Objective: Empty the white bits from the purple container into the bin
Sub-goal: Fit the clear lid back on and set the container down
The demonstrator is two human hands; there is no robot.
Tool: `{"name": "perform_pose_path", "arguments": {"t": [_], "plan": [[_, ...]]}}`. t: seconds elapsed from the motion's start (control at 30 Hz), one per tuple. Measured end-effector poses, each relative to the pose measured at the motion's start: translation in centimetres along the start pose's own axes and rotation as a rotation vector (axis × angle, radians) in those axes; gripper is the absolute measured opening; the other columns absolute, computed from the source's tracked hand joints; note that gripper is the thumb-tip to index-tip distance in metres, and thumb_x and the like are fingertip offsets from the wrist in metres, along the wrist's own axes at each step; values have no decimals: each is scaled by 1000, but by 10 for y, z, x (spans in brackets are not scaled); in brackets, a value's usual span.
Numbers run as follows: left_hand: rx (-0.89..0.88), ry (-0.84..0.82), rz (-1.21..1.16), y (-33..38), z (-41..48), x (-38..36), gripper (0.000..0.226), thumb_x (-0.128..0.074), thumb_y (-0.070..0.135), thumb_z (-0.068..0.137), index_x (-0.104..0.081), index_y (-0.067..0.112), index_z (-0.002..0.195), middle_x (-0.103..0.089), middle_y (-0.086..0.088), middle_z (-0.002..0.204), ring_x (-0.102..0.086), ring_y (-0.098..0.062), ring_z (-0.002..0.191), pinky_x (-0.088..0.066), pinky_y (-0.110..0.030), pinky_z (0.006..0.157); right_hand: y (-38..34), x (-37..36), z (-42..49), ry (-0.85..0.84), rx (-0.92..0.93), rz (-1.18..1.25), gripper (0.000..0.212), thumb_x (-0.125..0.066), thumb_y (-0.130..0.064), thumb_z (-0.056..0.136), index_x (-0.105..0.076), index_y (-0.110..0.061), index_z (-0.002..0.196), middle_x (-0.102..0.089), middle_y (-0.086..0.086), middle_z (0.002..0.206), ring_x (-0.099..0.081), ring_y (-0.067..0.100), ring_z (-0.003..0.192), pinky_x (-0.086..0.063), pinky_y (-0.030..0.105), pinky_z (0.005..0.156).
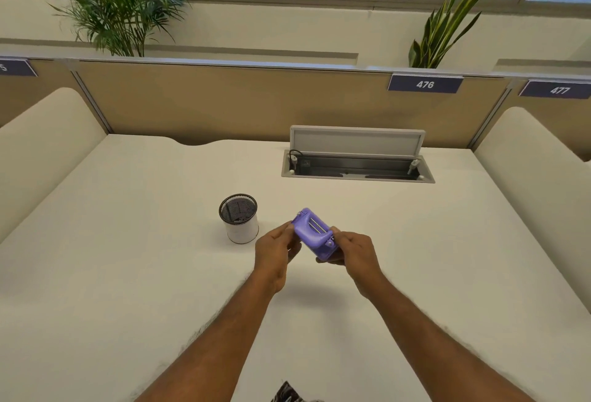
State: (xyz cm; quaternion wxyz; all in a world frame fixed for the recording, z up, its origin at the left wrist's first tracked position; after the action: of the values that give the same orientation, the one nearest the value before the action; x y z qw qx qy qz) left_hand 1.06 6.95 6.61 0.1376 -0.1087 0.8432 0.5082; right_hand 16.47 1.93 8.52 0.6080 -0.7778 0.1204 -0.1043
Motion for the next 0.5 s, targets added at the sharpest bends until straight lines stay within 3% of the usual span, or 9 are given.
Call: {"name": "perform_pose_path", "arguments": {"t": [0.23,0.37,0.5], "plan": [[76,-23,23,-8,4,-4,19,-60,13,90,-69,6,105,-74,-9,93,-68,-18,82,-55,-27,69,22,10,-6,27,-187,138,33,-50,-29,97,-71,-3,92,-73,20,76,-72,35,73,-60,39,75],[147,-21,-35,-18,3,-10,20,-59,11,90,-68,3,106,-73,-11,96,-70,-20,84,-57,-26,68,31,12,-11,32,-238,266,38,-44,-36,98,-67,-6,103,-73,16,89,-72,35,81,-59,42,74],[121,16,-65,-33,-5,-14,16,-64,10,87,-71,4,100,-75,-12,96,-73,-22,88,-59,-27,72,37,16,-11,55,-220,441,37,-56,-39,92,-66,-8,109,-71,15,107,-69,32,96,-57,40,81]]}}
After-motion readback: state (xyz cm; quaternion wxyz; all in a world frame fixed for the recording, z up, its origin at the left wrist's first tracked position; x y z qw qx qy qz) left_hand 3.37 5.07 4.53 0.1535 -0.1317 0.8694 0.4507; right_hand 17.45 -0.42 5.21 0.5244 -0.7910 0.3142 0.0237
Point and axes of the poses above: each hand's wrist, its own z-axis towards the middle knuckle, its own x-axis out of the back of the hand, y = z × x, the point moved 5 cm from there along z, towards the middle knuckle
